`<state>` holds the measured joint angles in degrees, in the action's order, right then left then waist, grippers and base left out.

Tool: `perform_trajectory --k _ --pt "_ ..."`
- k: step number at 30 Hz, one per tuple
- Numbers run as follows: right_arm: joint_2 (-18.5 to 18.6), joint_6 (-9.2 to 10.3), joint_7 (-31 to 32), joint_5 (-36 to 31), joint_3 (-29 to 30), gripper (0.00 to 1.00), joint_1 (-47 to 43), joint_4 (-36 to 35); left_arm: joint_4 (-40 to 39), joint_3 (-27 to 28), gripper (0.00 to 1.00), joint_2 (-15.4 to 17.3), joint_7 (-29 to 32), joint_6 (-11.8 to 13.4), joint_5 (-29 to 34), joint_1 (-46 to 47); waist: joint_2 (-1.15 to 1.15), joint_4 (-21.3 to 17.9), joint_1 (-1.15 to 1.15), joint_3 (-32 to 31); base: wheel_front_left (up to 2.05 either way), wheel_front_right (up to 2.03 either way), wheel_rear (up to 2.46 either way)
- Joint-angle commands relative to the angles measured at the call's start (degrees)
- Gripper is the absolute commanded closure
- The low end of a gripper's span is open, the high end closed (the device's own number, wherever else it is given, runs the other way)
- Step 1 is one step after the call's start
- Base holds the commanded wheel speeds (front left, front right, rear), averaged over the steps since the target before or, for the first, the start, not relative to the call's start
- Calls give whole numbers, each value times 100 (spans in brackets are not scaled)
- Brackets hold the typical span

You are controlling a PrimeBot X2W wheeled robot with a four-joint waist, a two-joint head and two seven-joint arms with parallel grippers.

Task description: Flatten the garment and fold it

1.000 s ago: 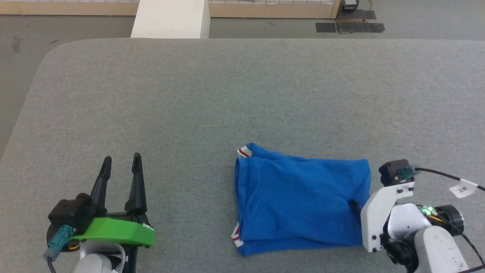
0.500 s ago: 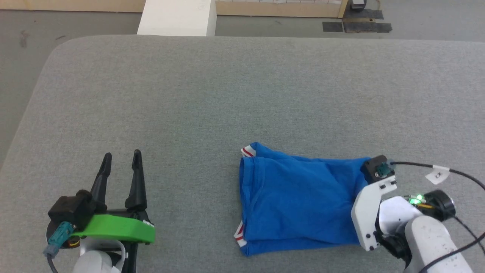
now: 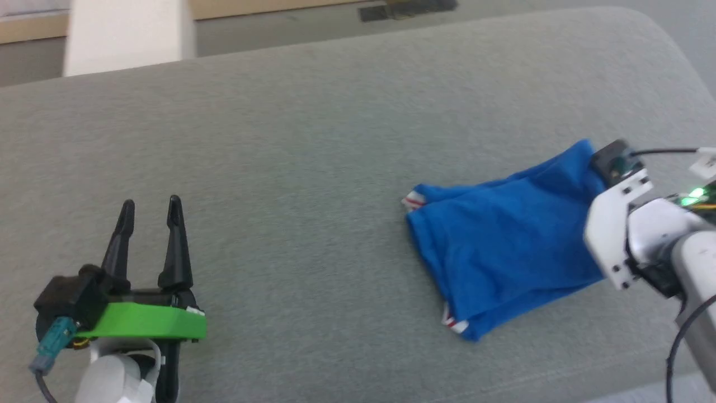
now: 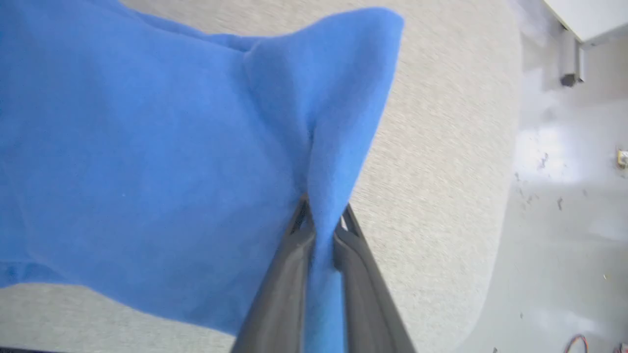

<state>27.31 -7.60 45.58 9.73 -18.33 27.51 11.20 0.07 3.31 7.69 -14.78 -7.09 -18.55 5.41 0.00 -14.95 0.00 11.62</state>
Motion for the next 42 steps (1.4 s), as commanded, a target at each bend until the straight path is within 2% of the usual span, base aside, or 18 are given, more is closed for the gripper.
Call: perform_trajectory --k 1,5,10,20,21,22,23,29,34,37,42 --pt "69 11 -44 -25 125 100 163 79 -49 14 0 113 -7 -39 68 114 0 -864 0 569 0 0 0" --pt "234 11 -138 -202 593 100 351 304 -218 22 0 277 94 -39 61 222 0 -977 0 912 0 0 0" --pt "404 11 -441 -548 1454 100 460 587 -541 89 0 506 265 -17 98 280 0 -862 0 1400 0 0 0" --pt "119 11 -867 -1546 3325 100 716 1002 -1219 509 0 845 510 127 14 37 0 -572 0 1965 0 0 0" --pt "45 11 -970 -1647 3505 75 744 987 -1272 527 0 878 534 133 19 27 0 -541 0 1992 0 0 0" --pt "7 11 -1057 -1748 3627 9 758 977 -1303 537 0 900 551 136 22 19 0 -519 0 2004 0 0 0" --pt "-26 11 -1157 -1885 3793 0 774 971 -1334 557 0 904 556 149 5 17 0 -489 0 2010 0 0 0" --pt "-106 11 -1360 -2217 4232 0 832 1074 -1321 581 0 909 540 192 -28 -5 0 -376 0 1799 0 0 0" --pt "-178 11 -1894 -1935 4309 0 1138 879 -1102 604 0 773 392 259 -111 -82 0 -262 0 1288 0 0 0" --pt "-283 11 -2361 -1635 3977 0 1341 656 -975 639 0 674 291 312 -159 -131 0 -176 0 924 0 0 0" --pt "-682 11 -2974 -847 2924 0 1483 163 -775 709 0 484 125 407 -191 -237 0 -8 0 236 0 0 0"
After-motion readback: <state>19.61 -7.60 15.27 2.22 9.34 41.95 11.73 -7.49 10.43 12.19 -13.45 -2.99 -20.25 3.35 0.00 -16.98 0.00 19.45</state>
